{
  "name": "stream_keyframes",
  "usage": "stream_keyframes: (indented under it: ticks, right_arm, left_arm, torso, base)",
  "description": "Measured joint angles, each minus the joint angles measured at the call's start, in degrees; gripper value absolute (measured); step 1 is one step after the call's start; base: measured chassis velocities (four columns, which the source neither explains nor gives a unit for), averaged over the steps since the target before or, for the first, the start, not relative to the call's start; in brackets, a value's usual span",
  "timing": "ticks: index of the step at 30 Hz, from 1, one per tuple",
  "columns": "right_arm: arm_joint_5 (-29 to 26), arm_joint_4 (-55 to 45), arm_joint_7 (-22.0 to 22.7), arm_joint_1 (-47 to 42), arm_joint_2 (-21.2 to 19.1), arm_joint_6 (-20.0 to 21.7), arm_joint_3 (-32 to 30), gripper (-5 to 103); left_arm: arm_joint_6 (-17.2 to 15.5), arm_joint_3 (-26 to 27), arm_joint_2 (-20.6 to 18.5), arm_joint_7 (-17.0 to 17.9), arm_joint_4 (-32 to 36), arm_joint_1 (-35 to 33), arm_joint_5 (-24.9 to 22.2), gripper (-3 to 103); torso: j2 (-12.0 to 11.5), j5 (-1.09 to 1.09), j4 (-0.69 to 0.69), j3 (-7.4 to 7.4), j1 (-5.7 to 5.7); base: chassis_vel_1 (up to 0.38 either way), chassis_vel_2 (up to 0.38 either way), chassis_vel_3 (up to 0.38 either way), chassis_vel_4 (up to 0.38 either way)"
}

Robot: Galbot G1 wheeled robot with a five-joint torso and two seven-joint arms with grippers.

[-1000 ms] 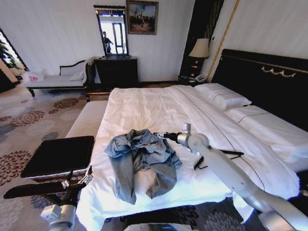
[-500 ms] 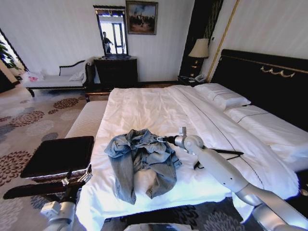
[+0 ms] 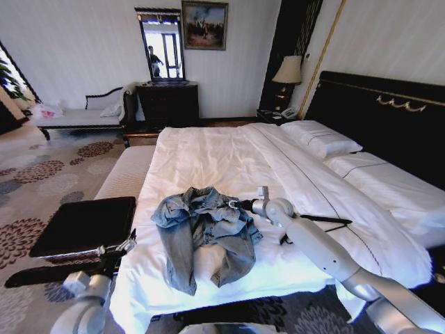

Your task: Pick up the clothes from the bed and hang them on the clothes hanger.

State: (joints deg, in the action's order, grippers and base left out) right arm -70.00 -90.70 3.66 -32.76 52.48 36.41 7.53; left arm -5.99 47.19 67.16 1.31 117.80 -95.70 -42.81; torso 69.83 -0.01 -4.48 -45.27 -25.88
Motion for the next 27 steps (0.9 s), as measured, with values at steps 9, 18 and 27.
stream_keyframes:
  ticks: [9,18,27]
  right_arm:
    - [-0.1,-4.0,-0.7,-0.8,-1.2,-0.2,-0.6,1]
    - [0.0,-4.0,-1.0,-1.4,-1.2,-0.5,-0.7,1]
    - [-0.3,-5.8,-0.8,-2.0,-1.4,-0.5,-0.8,1]
  left_arm:
    - [-4.5,-5.8,-9.4,-3.0,-9.5,9.7,-14.8,100]
    - [-3.4,-15.6,-14.4,-6.8,-18.2,18.5,-12.0,100]
    - [-4.9,-22.5,-17.1,-7.3,-21.0,28.4,-14.2,100]
  torso:
    - [0.0,0.0,0.01,0.0,0.0]
    - [0.0,0.0,0.01,0.0,0.0]
    - [0.0,0.02,0.01,0.0,0.0]
  base:
    - [0.0,0.0,0.0,0.0]
    - [0.0,0.0,0.0,0.0]
    - [0.0,0.0,0.0,0.0]
